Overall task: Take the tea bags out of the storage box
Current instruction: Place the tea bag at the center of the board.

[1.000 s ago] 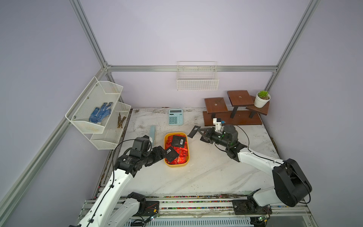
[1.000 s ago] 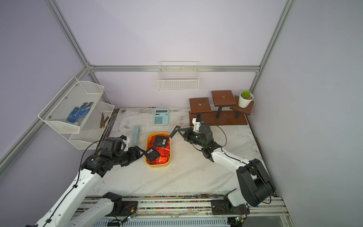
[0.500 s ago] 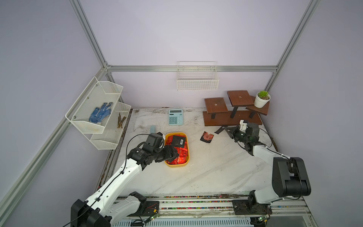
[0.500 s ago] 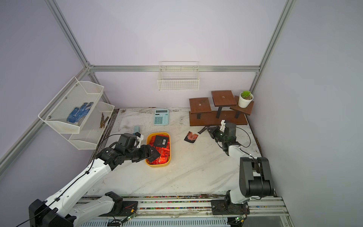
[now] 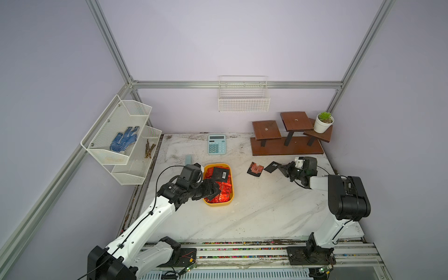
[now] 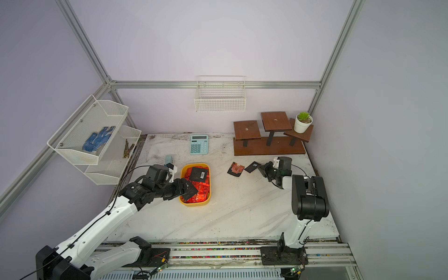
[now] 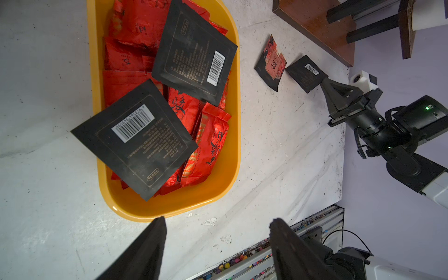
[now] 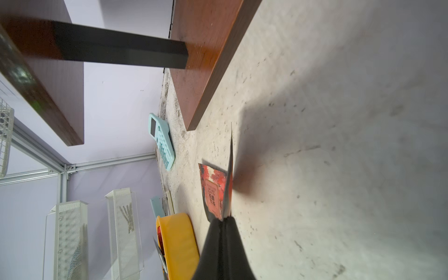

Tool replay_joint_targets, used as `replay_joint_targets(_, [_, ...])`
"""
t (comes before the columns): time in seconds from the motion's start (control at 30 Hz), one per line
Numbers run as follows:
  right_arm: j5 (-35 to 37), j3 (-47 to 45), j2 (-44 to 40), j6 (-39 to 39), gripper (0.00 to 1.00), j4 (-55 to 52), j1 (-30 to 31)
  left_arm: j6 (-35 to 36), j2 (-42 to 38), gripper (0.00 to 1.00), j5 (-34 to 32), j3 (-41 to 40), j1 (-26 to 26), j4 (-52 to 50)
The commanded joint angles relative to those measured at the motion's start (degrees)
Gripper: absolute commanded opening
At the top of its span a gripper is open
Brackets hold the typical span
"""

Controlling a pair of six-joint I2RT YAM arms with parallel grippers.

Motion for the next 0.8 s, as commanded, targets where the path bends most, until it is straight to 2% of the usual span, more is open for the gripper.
replay_joint_targets(0.0, [1.2, 1.4, -0.9, -4.1, 0.00, -3.5, -1.6, -0.7, -0.4, 0.71, 0.1, -0.1, -0.2, 2.0])
replay_joint_targets(0.1, [1.5, 2.5, -0.7, -6.0, 0.00, -6.5, -2.2, -0.5, 0.3, 0.71, -0.6, 0.1, -0.2, 2.2])
replay_joint_targets(0.13, [1.6, 3.0, -0.6, -6.5, 0.03, -7.4, -2.2, -0.5, 0.5, 0.71, -1.0, 0.2, -0.2, 2.2])
replay_joint_targets(0.27, [4.7, 3.7, -2.0, -9.0, 0.34, -12.1, -2.3, -0.5, 1.4, 0.71, -3.2, 0.5, -0.2, 2.2])
replay_joint_targets(0.33, [7.3, 3.6, -3.8, -10.3, 0.45, -14.6, -2.3, -0.6, 1.9, 0.71, -4.2, 0.6, -0.2, 2.6])
replay_joint_targets(0.37, [8.3, 3.4, -4.9, -10.9, 0.48, -15.7, -2.3, -0.6, 2.4, 0.71, -4.7, 0.7, -0.2, 2.8])
replay_joint_targets(0.43, [10.3, 2.9, -7.5, -12.3, 0.50, -17.7, -2.3, -0.4, 3.3, 0.71, -5.7, 1.0, -0.2, 3.2])
replay_joint_targets(0.6, [11.8, 0.9, -16.4, -15.6, 0.49, -21.1, -1.0, -0.4, 5.5, 0.71, -9.6, 1.7, 0.8, 1.9])
replay_joint_targets(0.77, [13.2, 0.5, -24.9, -18.9, 0.50, -26.4, 5.8, -1.4, 5.5, 0.71, -12.9, 0.1, 3.8, 0.6])
